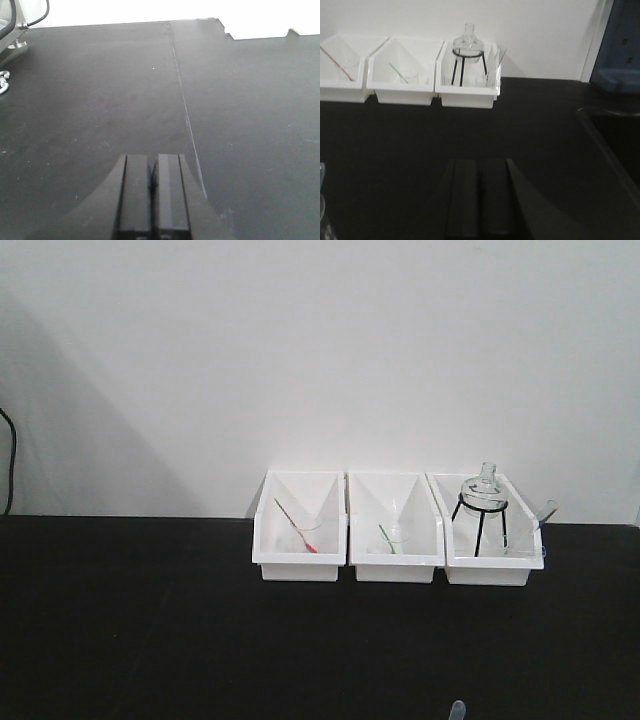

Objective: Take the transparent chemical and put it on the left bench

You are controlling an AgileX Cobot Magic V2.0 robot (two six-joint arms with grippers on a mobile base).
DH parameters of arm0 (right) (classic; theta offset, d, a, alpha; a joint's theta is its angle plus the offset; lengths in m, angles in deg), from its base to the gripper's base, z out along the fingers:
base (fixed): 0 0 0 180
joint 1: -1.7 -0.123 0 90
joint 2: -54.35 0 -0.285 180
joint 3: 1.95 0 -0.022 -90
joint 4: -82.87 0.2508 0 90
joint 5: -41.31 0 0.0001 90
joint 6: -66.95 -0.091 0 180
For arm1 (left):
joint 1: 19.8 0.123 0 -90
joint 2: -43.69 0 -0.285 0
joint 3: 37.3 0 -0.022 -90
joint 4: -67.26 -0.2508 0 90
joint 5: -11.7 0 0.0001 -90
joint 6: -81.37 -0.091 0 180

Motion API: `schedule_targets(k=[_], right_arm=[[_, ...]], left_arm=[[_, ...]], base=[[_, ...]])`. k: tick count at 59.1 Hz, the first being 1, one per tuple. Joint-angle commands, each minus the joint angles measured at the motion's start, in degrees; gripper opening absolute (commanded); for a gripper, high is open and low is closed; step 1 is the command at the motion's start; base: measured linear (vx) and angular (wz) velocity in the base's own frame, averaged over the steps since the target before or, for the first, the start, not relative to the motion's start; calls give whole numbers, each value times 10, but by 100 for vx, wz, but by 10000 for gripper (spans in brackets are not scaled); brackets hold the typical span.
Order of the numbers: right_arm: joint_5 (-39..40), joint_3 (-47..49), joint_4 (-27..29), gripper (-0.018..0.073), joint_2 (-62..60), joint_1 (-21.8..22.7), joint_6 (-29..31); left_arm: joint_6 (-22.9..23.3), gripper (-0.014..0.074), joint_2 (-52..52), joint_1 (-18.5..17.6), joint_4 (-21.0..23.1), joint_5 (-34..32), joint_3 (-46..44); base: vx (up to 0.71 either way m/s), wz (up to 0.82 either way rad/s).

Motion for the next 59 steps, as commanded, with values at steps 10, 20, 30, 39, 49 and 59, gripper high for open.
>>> schedule_targets(k=[10,20,30,39,49,59], right_arm=[[36,-100,87,-8,-112,0,68],[66,-183,127,-8,-200,-2,84],[3,-190,210,-8,-285,-11,202],[1,-190,251,-8,-283,-15,233],[1,-190,251,-8,-283,-15,231],[1,-190,251,-8,-283,-15,231]], left_arm=[[4,-3,-11,-1,0,-45,9],[4,-3,-11,-1,0,-45,9],[4,-3,-11,-1,0,-45,9],[4,-3,-11,-1,0,-45,9],[4,-3,-11,-1,0,-45,9],[4,-3,-11,-1,0,-45,9]], base=[[0,0],[0,0],[0,0],[0,0],[0,0],[0,0]])
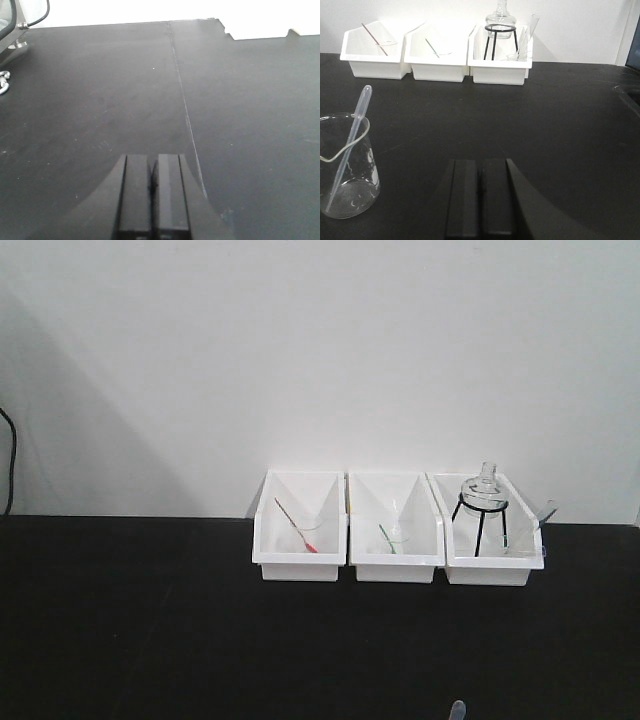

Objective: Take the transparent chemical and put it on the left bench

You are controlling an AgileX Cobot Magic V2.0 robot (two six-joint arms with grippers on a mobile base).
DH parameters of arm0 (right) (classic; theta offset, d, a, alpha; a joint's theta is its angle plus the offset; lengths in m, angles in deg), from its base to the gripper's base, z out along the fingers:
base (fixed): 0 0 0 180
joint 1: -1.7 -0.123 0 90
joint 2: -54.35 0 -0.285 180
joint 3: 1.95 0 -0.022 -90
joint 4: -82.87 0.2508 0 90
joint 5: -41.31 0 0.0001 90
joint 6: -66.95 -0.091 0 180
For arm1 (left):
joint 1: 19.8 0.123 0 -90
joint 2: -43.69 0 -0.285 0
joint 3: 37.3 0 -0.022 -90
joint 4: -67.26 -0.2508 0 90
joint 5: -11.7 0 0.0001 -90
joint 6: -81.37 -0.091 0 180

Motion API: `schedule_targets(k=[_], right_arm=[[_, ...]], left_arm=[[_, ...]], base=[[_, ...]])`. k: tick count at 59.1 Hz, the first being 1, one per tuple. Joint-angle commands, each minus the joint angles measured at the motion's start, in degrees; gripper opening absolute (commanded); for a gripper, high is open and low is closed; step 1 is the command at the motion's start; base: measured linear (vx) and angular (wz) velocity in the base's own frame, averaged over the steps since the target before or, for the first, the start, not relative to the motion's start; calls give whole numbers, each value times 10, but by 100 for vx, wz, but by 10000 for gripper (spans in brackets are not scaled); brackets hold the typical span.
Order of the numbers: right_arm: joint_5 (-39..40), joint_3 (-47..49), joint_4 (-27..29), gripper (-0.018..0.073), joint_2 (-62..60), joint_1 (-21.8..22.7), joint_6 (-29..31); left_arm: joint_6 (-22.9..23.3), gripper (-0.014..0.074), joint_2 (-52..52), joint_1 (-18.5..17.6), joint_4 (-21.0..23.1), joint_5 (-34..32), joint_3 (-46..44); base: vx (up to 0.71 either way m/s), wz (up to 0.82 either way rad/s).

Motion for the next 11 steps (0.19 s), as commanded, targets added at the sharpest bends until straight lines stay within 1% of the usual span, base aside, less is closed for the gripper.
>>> schedule_targets(k=[1,11], right_arm=[[44,-4,0,-8,-9,-1,4],[44,-4,0,-8,-9,-1,4]], left_arm=[[4,-3,-11,-1,0,-45,9],[4,-3,-11,-1,0,-45,9]], base=[[0,0],[0,0]])
